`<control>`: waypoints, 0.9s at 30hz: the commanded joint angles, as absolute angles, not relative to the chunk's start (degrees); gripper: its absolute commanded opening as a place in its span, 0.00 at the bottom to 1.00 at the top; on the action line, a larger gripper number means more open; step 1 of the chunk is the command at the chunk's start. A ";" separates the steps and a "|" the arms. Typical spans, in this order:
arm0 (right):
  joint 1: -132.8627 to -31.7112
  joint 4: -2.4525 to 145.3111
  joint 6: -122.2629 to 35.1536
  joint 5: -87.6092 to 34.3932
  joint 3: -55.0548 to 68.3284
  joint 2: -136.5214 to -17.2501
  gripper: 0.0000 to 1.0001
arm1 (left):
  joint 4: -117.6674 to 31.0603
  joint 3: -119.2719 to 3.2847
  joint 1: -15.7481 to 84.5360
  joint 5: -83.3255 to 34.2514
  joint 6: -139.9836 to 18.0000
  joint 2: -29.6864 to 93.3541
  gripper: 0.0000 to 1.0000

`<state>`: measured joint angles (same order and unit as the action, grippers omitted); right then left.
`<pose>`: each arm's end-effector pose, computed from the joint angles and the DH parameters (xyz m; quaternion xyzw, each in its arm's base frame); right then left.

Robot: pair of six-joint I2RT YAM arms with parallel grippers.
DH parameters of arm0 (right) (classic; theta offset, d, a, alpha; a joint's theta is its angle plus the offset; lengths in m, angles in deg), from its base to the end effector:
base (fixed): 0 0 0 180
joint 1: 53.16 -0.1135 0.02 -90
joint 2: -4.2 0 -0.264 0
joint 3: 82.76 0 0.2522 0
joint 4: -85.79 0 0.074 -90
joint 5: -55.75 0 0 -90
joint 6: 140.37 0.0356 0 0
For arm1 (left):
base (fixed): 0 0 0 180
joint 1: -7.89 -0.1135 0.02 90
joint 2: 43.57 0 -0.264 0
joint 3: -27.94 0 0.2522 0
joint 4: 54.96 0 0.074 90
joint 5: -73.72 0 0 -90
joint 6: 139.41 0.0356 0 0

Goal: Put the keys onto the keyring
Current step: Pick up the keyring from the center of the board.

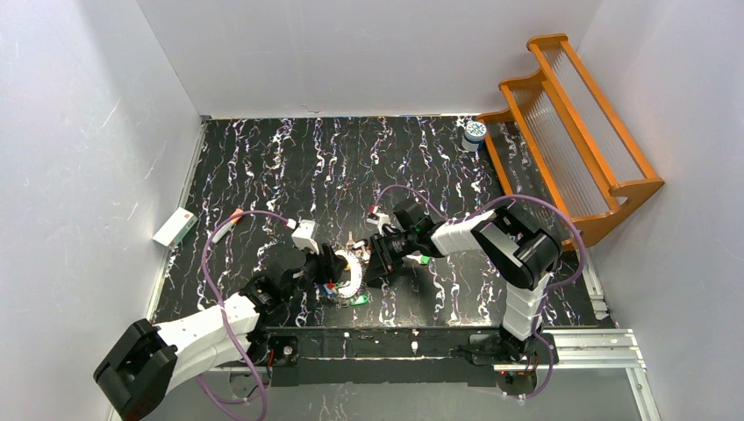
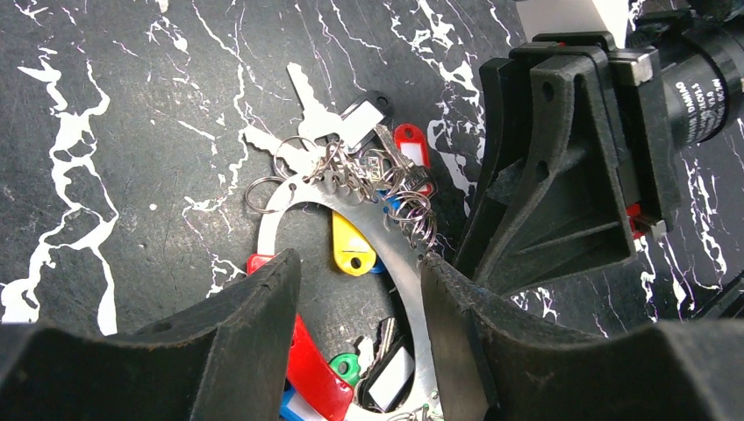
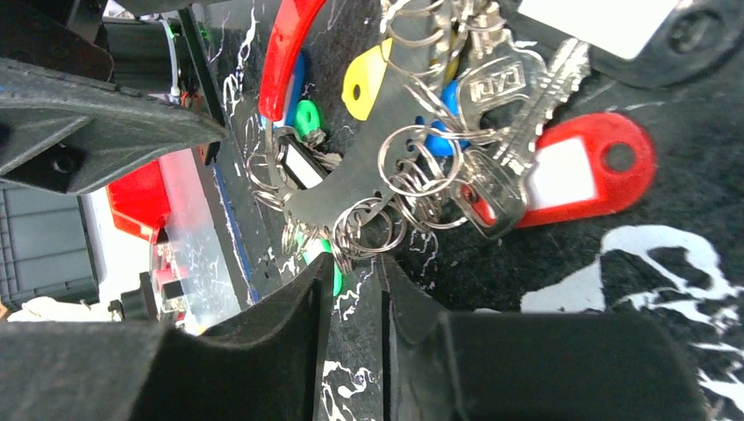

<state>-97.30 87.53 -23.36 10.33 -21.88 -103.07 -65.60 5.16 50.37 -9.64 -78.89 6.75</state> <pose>0.2288 0.2568 0.1132 -0.2717 0.8225 0.4922 0.0865 0.1353 -0.1183 0.1683 0.0565 0.8007 -0.3116 0.5084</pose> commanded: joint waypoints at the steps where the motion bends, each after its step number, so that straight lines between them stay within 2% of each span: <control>1: -98.95 87.43 -25.05 9.81 -21.01 -104.79 0.36 | -66.97 4.09 50.07 -8.73 -77.83 7.47 0.51; 5: -99.64 87.41 -24.97 9.82 -20.60 -105.75 0.36 | -67.10 3.89 50.02 -8.56 -77.42 7.58 0.51; 9: -99.72 86.08 -25.78 9.09 -19.87 -105.93 0.10 | -66.96 3.55 50.07 -8.38 -76.82 7.26 0.51; 11: -99.73 83.76 -27.75 7.43 -19.31 -104.77 0.01 | -66.79 3.46 50.06 -8.41 -76.45 6.87 0.51; 20: -99.73 63.26 -44.39 -4.60 -10.75 -96.35 0.01 | -66.83 2.23 50.03 -9.24 -72.17 5.55 0.52; 27: -99.80 62.22 -48.87 -17.06 -11.29 -90.40 0.01 | -70.51 2.60 50.06 -12.81 -65.96 5.58 0.52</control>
